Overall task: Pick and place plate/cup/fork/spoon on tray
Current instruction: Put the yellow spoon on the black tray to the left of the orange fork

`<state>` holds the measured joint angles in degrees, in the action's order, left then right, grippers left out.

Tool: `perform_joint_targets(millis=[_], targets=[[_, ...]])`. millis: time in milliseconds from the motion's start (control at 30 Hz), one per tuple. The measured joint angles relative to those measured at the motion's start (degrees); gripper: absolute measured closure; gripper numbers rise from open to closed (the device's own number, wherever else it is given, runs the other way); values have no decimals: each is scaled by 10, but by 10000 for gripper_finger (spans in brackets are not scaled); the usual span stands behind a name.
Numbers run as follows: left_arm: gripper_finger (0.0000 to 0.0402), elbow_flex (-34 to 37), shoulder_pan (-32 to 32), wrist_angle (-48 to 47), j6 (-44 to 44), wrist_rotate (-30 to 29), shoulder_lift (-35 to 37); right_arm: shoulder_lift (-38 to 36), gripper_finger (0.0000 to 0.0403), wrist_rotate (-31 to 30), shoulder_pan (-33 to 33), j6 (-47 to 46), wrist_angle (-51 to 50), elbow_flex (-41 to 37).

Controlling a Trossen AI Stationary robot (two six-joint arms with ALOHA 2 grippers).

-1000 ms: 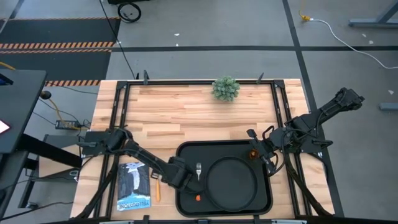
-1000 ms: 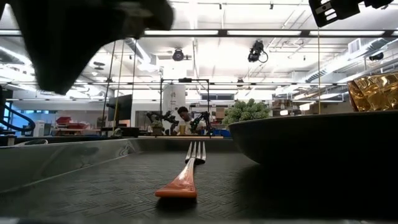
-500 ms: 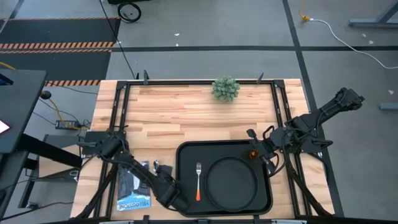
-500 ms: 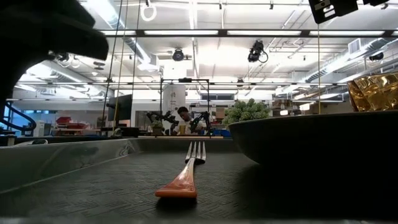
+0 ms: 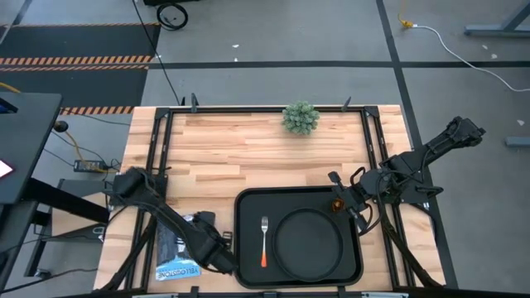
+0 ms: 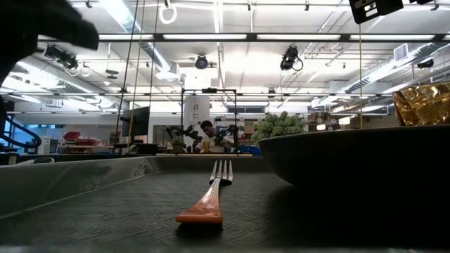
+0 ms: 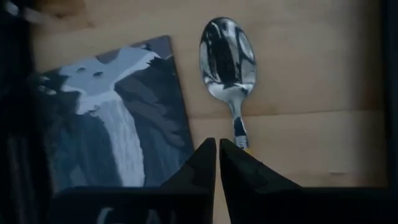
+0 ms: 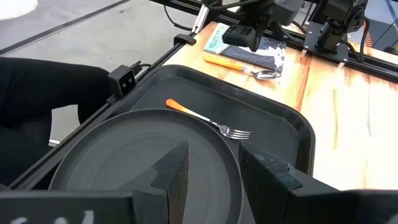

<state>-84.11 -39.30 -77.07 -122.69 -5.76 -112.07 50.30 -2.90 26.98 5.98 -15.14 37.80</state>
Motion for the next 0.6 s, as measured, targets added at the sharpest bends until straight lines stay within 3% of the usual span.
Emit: perform_joint_targets(millis=[133,233,400,600], targets=[[382,96,0,113,-43,-1,55,0,258,0,0,0,-2,0],[372,122,6,151,-63,0,68,0,258,0,0,0,-1,0],[311,123,18,179,-61,5,68,0,258,0,0,0,-3,0],[228,123,32,176,-59,72,68,0,258,0,0,0,-3,0]])
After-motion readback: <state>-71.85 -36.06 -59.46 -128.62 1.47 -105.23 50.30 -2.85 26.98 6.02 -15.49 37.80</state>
